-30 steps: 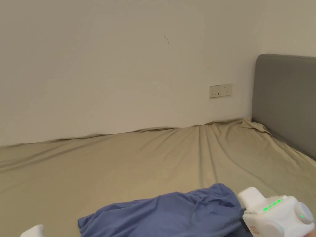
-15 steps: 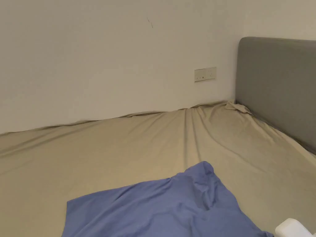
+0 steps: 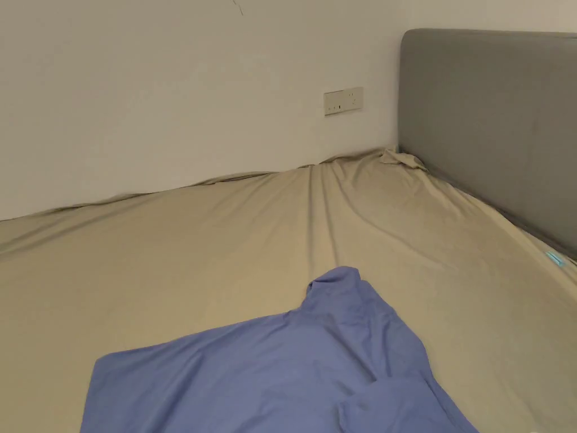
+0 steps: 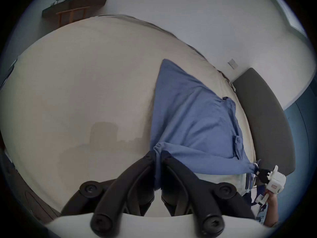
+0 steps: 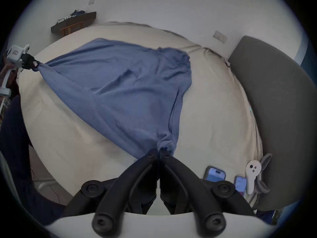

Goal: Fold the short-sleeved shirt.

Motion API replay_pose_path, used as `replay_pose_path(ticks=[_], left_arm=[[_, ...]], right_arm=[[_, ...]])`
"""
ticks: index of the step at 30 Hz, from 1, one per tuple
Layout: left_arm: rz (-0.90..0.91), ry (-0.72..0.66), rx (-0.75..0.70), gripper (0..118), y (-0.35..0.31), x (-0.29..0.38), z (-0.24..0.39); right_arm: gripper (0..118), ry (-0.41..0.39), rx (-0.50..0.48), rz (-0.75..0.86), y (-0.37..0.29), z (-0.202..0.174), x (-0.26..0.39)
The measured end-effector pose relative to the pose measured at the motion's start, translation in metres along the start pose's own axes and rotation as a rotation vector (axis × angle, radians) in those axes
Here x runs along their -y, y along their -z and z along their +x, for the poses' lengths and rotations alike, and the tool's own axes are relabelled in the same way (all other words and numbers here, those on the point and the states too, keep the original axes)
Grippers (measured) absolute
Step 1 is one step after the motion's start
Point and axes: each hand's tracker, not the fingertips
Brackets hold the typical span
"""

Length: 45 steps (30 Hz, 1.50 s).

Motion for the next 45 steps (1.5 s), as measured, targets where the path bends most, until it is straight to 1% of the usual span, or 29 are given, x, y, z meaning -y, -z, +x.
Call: replay_pose_path(ticks=[2, 5, 7, 8, 11, 13, 16, 17, 18, 19, 20, 21, 22, 23, 24, 25, 26, 28, 30, 32, 35, 38, 39, 40, 41, 42, 43, 44, 45], left_arm=[[-0.026, -0.053, -0.028, 2, 0.004, 0.003, -0.003], [-0.035, 0.031, -0.073, 2, 0.005, 0.011, 0.004], [-0.069, 0.100, -0.124, 2, 0.014, 0.015, 0.007], [-0.093, 0.116, -0.146, 2, 0.021, 0.017, 0.005], [-0.118, 0.094, -0.172, 2, 0.042, 0.023, -0.004], [-0.095, 0.068, -0.175, 2, 0.044, 0.023, -0.006], [-0.108, 0.125, -0.212, 2, 0.043, 0.023, 0.005], [-0.105, 0.151, -0.220, 2, 0.043, 0.025, 0.007], [-0.100, 0.158, -0.231, 4, 0.044, 0.026, 0.009], [-0.090, 0.149, -0.234, 15, 0.043, 0.027, 0.009], [-0.070, 0.141, -0.240, 30, 0.042, 0.027, 0.007], [-0.057, 0.135, -0.212, 57, 0.037, 0.024, 0.007], [-0.069, 0.126, -0.164, 102, 0.030, 0.018, 0.010], [0.019, 0.101, -0.072, 117, 0.010, 0.015, 0.014], [0.194, 0.101, 0.061, 118, -0.025, 0.021, 0.015], [0.394, 0.106, 0.180, 118, -0.053, 0.023, 0.019], [0.483, 0.094, 0.249, 118, -0.075, 0.026, 0.025], [0.635, 0.078, 0.281, 118, -0.107, 0.035, 0.037], [0.601, 0.067, 0.261, 118, -0.124, 0.038, 0.051], [0.523, 0.075, 0.247, 118, -0.125, 0.044, 0.064], [0.390, 0.150, 0.134, 118, -0.111, 0.064, 0.080], [0.247, 0.220, 0.022, 114, -0.086, 0.077, 0.081], [0.205, 0.244, -0.011, 87, -0.078, 0.082, 0.083], [0.175, 0.261, -0.054, 35, -0.070, 0.085, 0.085], [0.137, 0.271, -0.075, 0, -0.062, 0.088, 0.084], [0.185, 0.222, -0.062, 0, -0.062, 0.087, 0.079], [0.171, 0.174, 0.007, 0, -0.061, 0.083, 0.074], [0.145, 0.139, 0.037, 0, -0.059, 0.076, 0.069], [0.143, 0.139, 0.004, 0, -0.054, 0.069, 0.066]], right_arm=[[4, 0.015, -0.012, -0.048, 0.009, -0.001, 0.003], [4, 0.053, -0.037, -0.093, 0.019, 0.001, 0.007], [4, 0.101, -0.069, -0.142, 0.029, 0.004, 0.011], [4, 0.111, -0.056, -0.143, 0.034, 0.005, 0.014], [4, 0.156, -0.086, -0.232, 0.054, 0.008, 0.019], [4, 0.159, -0.092, -0.251, 0.060, 0.010, 0.015], [4, 0.221, -0.101, -0.276, 0.064, 0.014, 0.011], [4, 0.219, -0.099, -0.273, 0.064, 0.014, 0.012], [4, 0.215, -0.098, -0.271, 0.063, 0.013, 0.013], [4, 0.214, -0.097, -0.269, 0.062, 0.012, 0.013], [6, 0.223, -0.100, -0.269, 0.061, 0.014, 0.013], [15, 0.242, -0.113, -0.272, 0.059, 0.018, 0.010], [59, 0.251, -0.135, -0.255, 0.053, 0.023, 0.007], [100, 0.271, -0.163, -0.213, 0.039, 0.029, 0.004], [117, 0.296, -0.134, -0.148, 0.018, 0.032, 0.000], [118, 0.306, -0.114, -0.034, -0.006, 0.033, -0.006], [118, 0.312, -0.102, 0.099, -0.032, 0.034, -0.012], [118, 0.349, -0.063, 0.254, -0.075, 0.030, -0.023], [118, 0.384, -0.079, 0.365, -0.105, 0.023, -0.034], [118, 0.402, -0.137, 0.444, -0.121, 0.009, -0.042], [117, 0.444, -0.169, 0.456, -0.123, -0.023, -0.049], [108, 0.523, -0.109, 0.405, -0.114, -0.053, -0.045], [79, 0.513, -0.122, 0.399, -0.107, -0.059, -0.044], [6, 0.505, -0.121, 0.372, -0.102, -0.065, -0.043], [2, 0.516, -0.098, 0.333, -0.098, -0.069, -0.042], [2, 0.513, -0.136, 0.297, -0.094, -0.069, -0.040], [2, 0.514, -0.186, 0.290, -0.090, -0.066, -0.038], [2, 0.527, -0.189, 0.296, -0.090, -0.065, -0.036], [2, 0.529, -0.172, 0.298, -0.091, -0.064, -0.036]])
